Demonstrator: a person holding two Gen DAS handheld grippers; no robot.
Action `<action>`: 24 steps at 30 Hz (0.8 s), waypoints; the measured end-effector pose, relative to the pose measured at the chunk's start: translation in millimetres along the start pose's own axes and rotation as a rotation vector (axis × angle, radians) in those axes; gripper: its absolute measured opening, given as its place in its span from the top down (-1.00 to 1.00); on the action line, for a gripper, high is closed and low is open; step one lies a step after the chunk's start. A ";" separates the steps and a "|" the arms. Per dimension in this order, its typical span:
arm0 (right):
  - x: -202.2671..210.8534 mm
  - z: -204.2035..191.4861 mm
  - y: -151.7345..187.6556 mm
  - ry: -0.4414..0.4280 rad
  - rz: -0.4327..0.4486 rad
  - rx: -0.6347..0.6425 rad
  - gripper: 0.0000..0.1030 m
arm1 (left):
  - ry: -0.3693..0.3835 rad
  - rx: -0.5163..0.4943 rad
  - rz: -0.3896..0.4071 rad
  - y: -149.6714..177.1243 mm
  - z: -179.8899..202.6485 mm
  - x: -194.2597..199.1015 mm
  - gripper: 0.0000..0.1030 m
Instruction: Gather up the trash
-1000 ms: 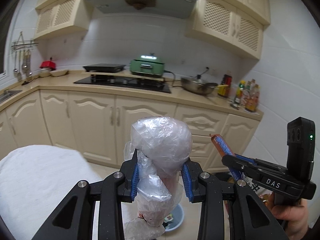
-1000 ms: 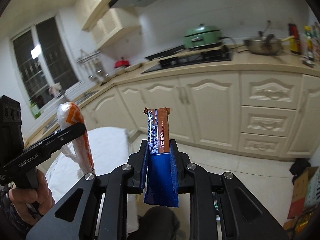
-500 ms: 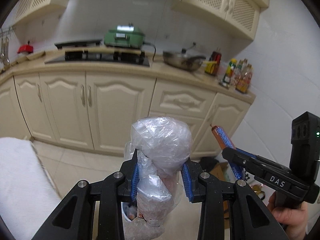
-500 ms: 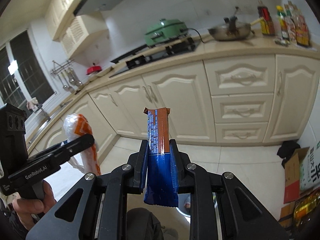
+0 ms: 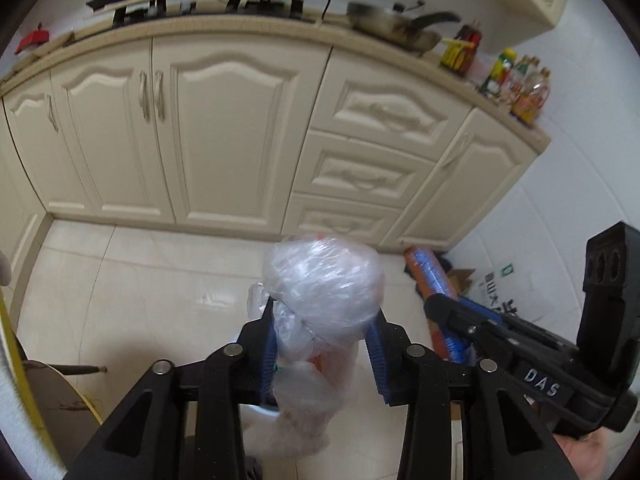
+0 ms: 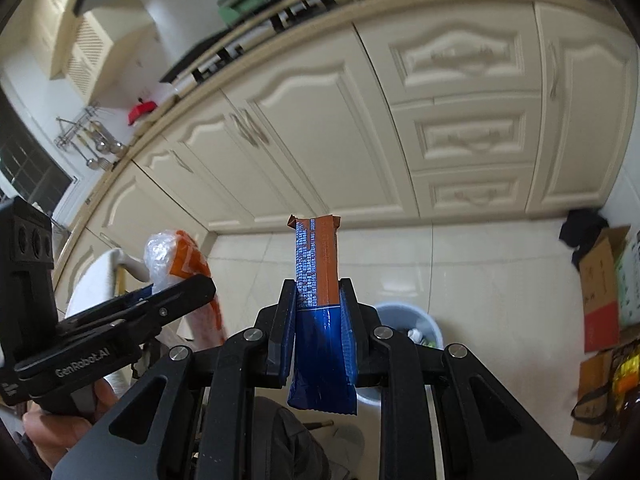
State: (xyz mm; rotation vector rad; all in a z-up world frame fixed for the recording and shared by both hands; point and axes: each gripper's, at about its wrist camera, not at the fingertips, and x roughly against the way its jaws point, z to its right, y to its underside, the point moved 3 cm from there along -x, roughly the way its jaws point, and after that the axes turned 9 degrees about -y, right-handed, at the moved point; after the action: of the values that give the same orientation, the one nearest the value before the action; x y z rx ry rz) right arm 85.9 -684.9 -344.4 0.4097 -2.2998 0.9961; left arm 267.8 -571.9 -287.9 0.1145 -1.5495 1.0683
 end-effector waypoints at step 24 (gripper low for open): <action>-10.4 -1.4 15.7 0.117 -0.043 -0.078 -1.00 | -0.246 0.018 0.158 -14.0 -23.3 60.4 -0.99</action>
State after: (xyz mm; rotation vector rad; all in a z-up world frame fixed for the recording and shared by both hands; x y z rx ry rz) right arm 86.9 -672.8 -359.0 0.3579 -2.2076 0.8827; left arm 275.1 -535.8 -232.8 0.1409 -1.7933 1.2283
